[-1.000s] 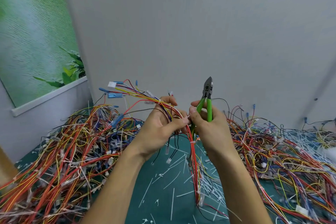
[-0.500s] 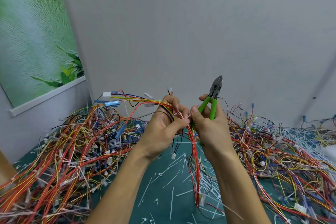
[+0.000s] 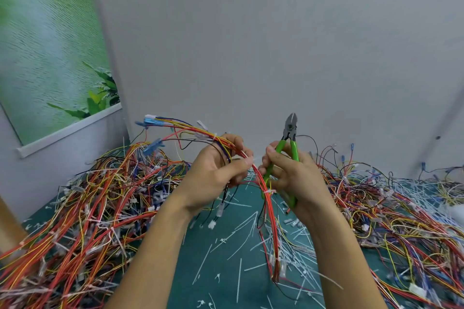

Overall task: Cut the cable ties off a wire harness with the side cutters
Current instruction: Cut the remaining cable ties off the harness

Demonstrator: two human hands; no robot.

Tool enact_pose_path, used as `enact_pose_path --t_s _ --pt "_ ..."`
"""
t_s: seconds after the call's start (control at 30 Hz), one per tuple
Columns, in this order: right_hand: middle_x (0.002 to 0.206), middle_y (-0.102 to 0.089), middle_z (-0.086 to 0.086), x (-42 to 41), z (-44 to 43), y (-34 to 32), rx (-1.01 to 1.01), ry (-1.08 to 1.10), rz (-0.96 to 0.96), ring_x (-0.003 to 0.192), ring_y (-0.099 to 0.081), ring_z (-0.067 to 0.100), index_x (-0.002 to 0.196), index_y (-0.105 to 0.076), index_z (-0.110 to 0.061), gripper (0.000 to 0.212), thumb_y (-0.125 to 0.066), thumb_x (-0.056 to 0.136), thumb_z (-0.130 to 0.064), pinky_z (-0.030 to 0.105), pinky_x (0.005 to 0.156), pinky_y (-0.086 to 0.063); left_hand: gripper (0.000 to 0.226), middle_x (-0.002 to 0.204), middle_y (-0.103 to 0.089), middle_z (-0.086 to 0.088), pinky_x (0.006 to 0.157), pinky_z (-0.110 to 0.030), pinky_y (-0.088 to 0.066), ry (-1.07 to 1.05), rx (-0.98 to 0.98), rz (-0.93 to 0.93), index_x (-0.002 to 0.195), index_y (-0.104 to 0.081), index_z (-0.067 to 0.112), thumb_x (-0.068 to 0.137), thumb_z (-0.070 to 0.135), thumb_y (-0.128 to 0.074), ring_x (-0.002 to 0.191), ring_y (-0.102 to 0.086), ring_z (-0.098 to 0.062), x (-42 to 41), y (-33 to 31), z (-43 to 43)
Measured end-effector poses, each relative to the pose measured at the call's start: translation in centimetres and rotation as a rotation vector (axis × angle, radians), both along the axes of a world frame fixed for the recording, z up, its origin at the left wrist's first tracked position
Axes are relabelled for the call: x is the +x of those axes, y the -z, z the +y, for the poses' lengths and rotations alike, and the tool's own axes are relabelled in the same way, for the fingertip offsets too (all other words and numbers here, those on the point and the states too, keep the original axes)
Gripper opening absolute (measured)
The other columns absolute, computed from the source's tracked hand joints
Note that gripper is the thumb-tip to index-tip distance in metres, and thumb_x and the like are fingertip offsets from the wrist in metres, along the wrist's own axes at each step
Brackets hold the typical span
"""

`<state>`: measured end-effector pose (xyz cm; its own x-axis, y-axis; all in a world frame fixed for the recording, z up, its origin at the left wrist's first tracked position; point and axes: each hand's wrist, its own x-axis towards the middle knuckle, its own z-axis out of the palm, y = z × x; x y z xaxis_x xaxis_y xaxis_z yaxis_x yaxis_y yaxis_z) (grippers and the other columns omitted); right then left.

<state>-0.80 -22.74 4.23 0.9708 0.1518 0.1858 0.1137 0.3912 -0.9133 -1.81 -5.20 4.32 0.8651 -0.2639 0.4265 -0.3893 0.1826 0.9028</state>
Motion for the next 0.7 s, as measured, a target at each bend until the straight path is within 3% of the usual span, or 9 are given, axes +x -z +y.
enact_pose_path --t_s 0.1,0.2,0.33,0.47,0.7 --pt "0.080 -0.064 0.009 -0.2 -0.3 -0.2 0.004 -0.024 -0.010 0.071 -0.067 0.022 0.105 -0.061 -0.008 0.014 -0.070 0.094 -0.013 0.024 0.051 -0.053 0.017 0.093 -0.058 -0.012 0.059 -0.026 -0.043 -0.001 0.030 -0.027 0.105 -0.054 0.013 0.094 0.007 -0.065 0.062 -0.048 -0.016 0.1 -0.1 1.0" --pt "0.084 -0.070 0.006 -0.2 -0.3 -0.2 -0.066 -0.017 -0.026 0.077 -0.071 0.022 0.107 -0.063 -0.008 0.023 -0.075 0.089 -0.015 0.029 0.063 -0.058 0.017 0.088 -0.054 -0.016 0.061 -0.023 -0.047 0.024 0.074 -0.024 0.104 -0.056 0.015 0.091 0.011 -0.066 0.063 -0.050 -0.015 0.1 -0.1 1.1" --pt "0.082 -0.069 0.007 -0.1 0.2 0.0 -0.087 0.048 -0.043 0.079 -0.069 0.025 0.106 -0.063 -0.008 0.017 -0.073 0.092 -0.009 0.045 0.075 -0.060 0.019 0.073 -0.057 -0.002 0.061 -0.020 -0.049 -0.008 0.104 -0.002 0.104 -0.055 0.013 0.090 0.013 -0.067 0.063 -0.053 -0.013 0.2 0.1 0.4" --pt "0.084 -0.071 0.003 0.0 0.3 0.1 -0.058 0.161 -0.093 0.071 -0.070 0.017 0.102 -0.064 -0.016 0.015 -0.073 0.093 -0.007 0.025 0.061 -0.056 0.024 0.074 -0.062 -0.001 0.059 -0.024 -0.049 -0.068 0.048 0.051 0.103 -0.060 0.015 0.084 0.019 -0.072 0.066 -0.059 -0.015 0.0 -0.1 0.0" --pt "0.086 -0.074 -0.001 0.2 0.5 0.4 -0.009 0.298 -0.126 0.073 -0.071 0.013 0.104 -0.066 -0.016 0.016 -0.074 0.093 -0.008 0.028 0.070 -0.060 0.021 0.077 -0.072 0.005 0.068 -0.017 -0.054 -0.166 -0.006 0.020 0.106 -0.060 0.013 0.090 0.008 -0.073 0.075 -0.071 -0.009 0.0 0.2 -2.3"
